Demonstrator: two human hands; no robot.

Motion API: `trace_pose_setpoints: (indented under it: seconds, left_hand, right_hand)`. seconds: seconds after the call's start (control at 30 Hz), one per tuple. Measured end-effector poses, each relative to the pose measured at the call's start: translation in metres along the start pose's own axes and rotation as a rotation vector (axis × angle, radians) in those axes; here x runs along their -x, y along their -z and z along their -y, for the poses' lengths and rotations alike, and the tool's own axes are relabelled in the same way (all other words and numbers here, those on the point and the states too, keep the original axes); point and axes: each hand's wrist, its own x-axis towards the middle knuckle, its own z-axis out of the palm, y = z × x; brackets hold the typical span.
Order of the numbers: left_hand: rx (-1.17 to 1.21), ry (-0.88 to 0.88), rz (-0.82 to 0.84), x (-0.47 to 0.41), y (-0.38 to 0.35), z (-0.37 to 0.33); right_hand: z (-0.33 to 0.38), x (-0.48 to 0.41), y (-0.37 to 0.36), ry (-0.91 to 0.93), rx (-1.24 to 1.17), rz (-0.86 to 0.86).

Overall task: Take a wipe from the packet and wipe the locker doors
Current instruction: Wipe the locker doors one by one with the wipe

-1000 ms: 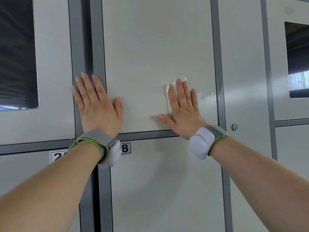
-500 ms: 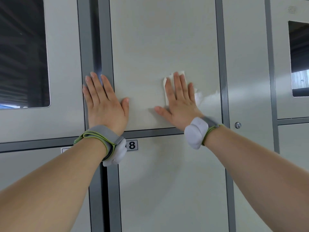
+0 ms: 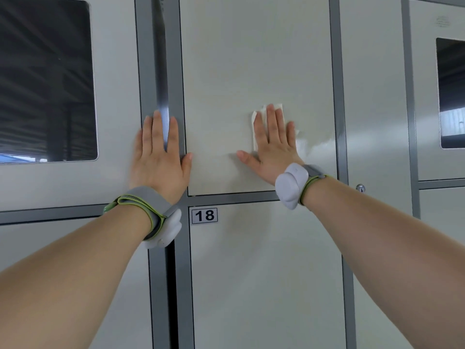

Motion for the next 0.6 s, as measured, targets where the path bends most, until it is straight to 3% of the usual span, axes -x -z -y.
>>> trace_pose_setpoints:
  seconds: [0.2, 0.47, 0.6]
  left_hand:
    - [-0.024, -0.004, -0.024, -0.002, 0.006, 0.024]
    - [-0.034, 0.0, -0.062, -0.001, -0.008, 0.029]
    - [-0.033, 0.008, -0.063, 0.0, -0.008, 0.03]
  right_hand:
    - [0.003, 0.021, -0.009, 0.095, 0.072, 0.055]
    - [0.02, -0.022, 0.013, -0.039, -0.033, -0.031]
    - [0.03, -0.004, -0.001, 0.037, 0.012, -0.02]
